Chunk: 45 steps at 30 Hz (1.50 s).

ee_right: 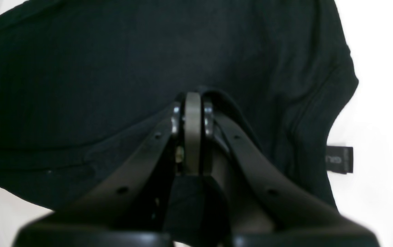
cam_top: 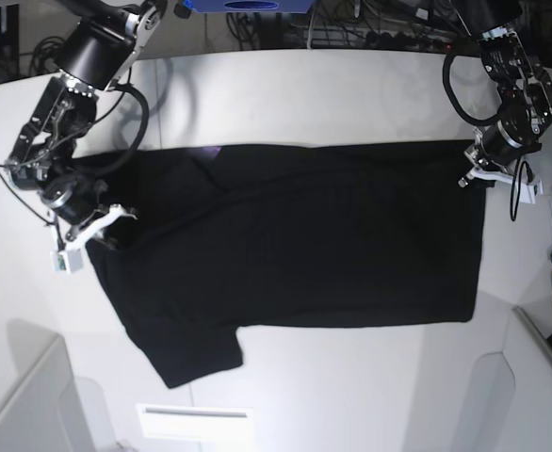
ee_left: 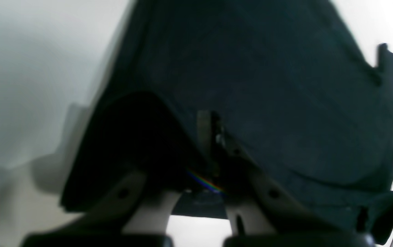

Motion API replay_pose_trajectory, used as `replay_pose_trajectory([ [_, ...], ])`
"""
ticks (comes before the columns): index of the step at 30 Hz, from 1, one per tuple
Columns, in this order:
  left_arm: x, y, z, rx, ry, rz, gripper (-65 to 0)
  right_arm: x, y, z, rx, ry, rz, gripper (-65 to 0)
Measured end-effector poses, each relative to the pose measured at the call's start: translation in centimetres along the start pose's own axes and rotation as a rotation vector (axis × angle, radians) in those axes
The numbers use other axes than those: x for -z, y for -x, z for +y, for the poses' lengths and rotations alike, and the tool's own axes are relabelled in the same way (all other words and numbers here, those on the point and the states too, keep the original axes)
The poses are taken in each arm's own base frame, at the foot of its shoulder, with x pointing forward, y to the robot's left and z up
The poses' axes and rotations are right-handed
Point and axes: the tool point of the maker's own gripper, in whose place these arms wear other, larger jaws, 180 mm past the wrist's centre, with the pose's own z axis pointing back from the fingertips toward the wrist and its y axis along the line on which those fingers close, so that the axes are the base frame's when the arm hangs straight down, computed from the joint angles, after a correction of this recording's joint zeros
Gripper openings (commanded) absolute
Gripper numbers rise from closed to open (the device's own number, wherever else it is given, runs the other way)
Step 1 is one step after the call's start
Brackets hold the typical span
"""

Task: Fold the T-shirt properly
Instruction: 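Lift the shirt with both grippers and drag it toward the robot, then lower the held shoulders back onto the table with both grippers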

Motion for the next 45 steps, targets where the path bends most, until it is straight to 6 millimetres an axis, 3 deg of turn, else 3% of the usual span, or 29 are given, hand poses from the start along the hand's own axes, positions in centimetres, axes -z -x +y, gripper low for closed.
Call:
replay_pose_trajectory([
  [11, 1.2, 0.3, -1.6, 0.047, 0.03, 0.039, -65.0, 0.8, 1.2, -0.2, 0.032, -0.012, 0.03, -65.0],
  [16, 0.3, -0.1, -2.4, 0.079, 0.045, 0.016, -65.0, 0.1, 0.6, -0.1, 0.01, 0.001, 0.01, -65.0],
  [25, -4.3, 2.4, -2.5, 0.212, 0.015, 0.023, -65.0, -5.7, 1.3, 0.5, -0.134, 0.091, -0.016, -65.0],
  [28, -5.7, 4.3, -1.7, 0.237, -0.005, 0.06, -65.0, -7.4, 2.9, 0.7, -0.163, 0.114, 0.007, -65.0],
  [30, -6.7, 5.4, -0.6, 0.233, -0.036, 0.088, -65.0, -8.8, 4.3, -0.8, -0.127, 0.16, 0.025, -65.0],
  [33, -7.9, 4.8, 0.5, 0.234, -0.075, 0.066, -65.0, -10.7, 5.2, -2.9, -0.081, 0.213, 0.023, -65.0],
  [37, -8.6, 4.2, 0.9, 0.241, -0.083, 0.048, -65.0, -13.2, 5.8, -4.0, -0.005, 0.212, -0.031, -65.0],
  [40, -9.4, 5.0, 1.6, 0.269, -0.104, 0.084, -65.0, -14.7, 8.1, -4.8, 0.035, 0.232, 0.018, -65.0],
  [45, -10.4, 7.1, 3.0, 0.257, -0.136, 0.143, -65.0, -15.2, 9.1, -4.7, 0.046, 0.229, 0.037, -65.0],
])
